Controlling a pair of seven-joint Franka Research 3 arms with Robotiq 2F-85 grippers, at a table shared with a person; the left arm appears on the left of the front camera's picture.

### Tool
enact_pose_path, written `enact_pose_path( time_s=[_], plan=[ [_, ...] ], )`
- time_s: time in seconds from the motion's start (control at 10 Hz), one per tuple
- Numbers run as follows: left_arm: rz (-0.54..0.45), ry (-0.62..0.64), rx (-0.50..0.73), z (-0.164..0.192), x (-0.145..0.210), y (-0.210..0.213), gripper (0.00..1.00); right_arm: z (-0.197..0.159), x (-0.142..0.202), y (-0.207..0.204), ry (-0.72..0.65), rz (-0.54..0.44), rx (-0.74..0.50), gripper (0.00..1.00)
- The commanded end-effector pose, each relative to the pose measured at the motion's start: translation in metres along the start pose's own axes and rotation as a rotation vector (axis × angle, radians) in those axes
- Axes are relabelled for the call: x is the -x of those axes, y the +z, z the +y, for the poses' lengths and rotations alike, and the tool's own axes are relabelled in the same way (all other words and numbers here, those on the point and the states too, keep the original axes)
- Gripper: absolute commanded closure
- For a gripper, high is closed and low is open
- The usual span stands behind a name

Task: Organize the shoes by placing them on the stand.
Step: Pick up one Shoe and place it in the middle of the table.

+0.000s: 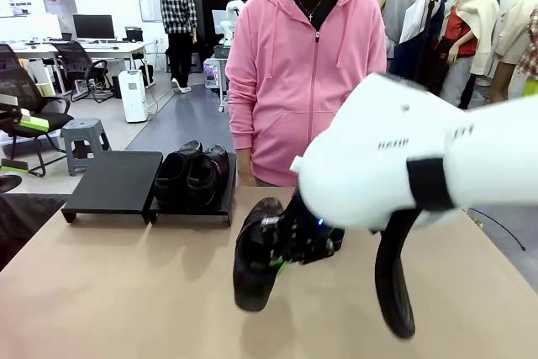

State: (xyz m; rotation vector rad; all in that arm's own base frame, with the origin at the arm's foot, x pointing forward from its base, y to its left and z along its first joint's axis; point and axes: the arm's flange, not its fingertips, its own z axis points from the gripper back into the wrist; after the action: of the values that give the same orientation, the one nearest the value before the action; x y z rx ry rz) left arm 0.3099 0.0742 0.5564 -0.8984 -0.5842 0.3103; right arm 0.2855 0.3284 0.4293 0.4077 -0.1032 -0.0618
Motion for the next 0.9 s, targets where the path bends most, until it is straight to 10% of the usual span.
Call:
enact_pose_path(
  time_s=[0.0,0.6,0.7,0.8],
  plan=[
    [-0.003,-0.006,0.021,0.000,0.000,0.000,0.00,0.026,-0.014,-0.048,-0.004,-0.041,0.001,1.00],
    [-0.003,-0.006,0.021,0.000,0.000,0.000,0.00,0.062,-0.034,-0.121,0.111,0.033,-0.027,1.00],
    [-0.003,-0.006,0.021,0.000,0.000,0.000,0.00,0.063,-0.033,-0.122,0.107,0.052,-0.023,0.73],
    [-0.003,-0.006,0.021,0.000,0.000,0.000,0.00,0.062,-0.033,-0.121,0.101,0.058,-0.018,0.15]
  ],
)
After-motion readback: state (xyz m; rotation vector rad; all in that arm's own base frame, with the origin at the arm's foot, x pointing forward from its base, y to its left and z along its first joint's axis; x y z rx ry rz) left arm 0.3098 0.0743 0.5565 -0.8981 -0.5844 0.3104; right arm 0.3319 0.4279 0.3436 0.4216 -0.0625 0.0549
